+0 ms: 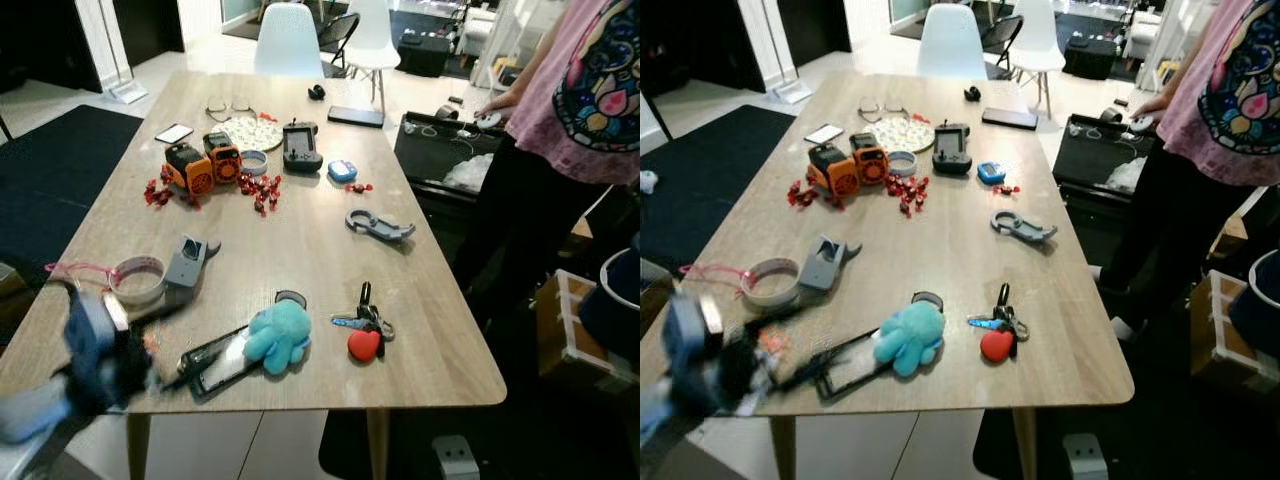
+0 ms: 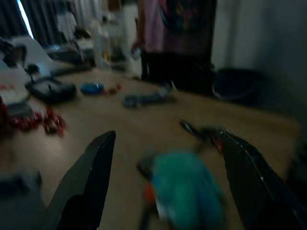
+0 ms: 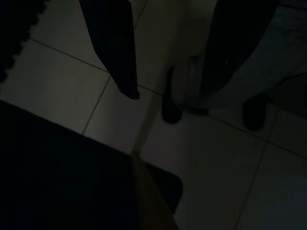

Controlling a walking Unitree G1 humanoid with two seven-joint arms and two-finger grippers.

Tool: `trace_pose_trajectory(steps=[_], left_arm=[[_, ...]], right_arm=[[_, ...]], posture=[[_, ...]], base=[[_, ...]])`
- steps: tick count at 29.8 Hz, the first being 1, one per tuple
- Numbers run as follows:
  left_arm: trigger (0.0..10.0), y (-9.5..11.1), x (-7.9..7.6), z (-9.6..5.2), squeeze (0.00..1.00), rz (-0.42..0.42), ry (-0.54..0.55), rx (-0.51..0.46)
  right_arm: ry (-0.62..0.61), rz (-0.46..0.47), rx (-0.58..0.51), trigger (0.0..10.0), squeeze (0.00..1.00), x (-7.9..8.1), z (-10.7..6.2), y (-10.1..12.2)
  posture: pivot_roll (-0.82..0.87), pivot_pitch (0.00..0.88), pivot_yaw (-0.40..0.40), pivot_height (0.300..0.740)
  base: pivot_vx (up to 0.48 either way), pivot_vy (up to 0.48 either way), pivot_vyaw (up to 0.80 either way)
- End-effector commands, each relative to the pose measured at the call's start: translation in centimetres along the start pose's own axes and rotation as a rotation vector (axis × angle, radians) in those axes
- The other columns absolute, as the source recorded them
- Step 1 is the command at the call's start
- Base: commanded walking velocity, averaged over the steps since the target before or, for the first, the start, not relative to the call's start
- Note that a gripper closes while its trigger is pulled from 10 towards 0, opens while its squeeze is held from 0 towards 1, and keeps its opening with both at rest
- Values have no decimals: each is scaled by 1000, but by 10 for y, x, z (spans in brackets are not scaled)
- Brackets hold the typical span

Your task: Hang keys on a hook

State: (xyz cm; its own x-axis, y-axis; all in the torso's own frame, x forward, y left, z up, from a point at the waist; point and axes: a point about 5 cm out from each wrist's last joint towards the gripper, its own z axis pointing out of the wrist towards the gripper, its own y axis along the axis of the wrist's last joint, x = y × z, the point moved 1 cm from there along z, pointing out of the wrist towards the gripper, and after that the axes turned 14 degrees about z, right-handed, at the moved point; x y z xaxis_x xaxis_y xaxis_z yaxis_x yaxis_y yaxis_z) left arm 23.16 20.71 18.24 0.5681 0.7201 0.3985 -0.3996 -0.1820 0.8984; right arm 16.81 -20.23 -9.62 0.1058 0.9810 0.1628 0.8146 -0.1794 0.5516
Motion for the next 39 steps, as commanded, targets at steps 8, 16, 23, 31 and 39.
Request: trace_pose_trajectory(steps=[8, 16, 23, 31, 39], left_arm=[[10000, -17, 33, 11, 0, 127, 271, 191], [10000, -31, 50, 3, 0, 298, 395, 407], [10000, -44, 57, 1, 0, 351, 515, 513], [10000, -49, 53, 16, 0, 342, 424, 522], [10000, -68, 40, 15, 0, 225, 262, 634]], right_arm=[[-14, 18, 20, 10000, 0, -3, -2, -7], [-11, 9, 22, 10000, 0, -2, -2, -8], [-51, 18, -17, 10000, 0, -9, -3, -2], [-60, 74, -17, 10000, 0, -4, -3, -9], [-52, 110, -8, 10000, 0, 2, -3, -17]], posture=[[51, 64, -63, 740], [58, 64, -67, 740], [64, 61, -54, 740], [71, 64, 8, 740], [67, 71, 18, 740]], base=[[0, 0, 0], [0, 0, 0], [0, 0, 0], [0, 0, 0], [0, 0, 0]])
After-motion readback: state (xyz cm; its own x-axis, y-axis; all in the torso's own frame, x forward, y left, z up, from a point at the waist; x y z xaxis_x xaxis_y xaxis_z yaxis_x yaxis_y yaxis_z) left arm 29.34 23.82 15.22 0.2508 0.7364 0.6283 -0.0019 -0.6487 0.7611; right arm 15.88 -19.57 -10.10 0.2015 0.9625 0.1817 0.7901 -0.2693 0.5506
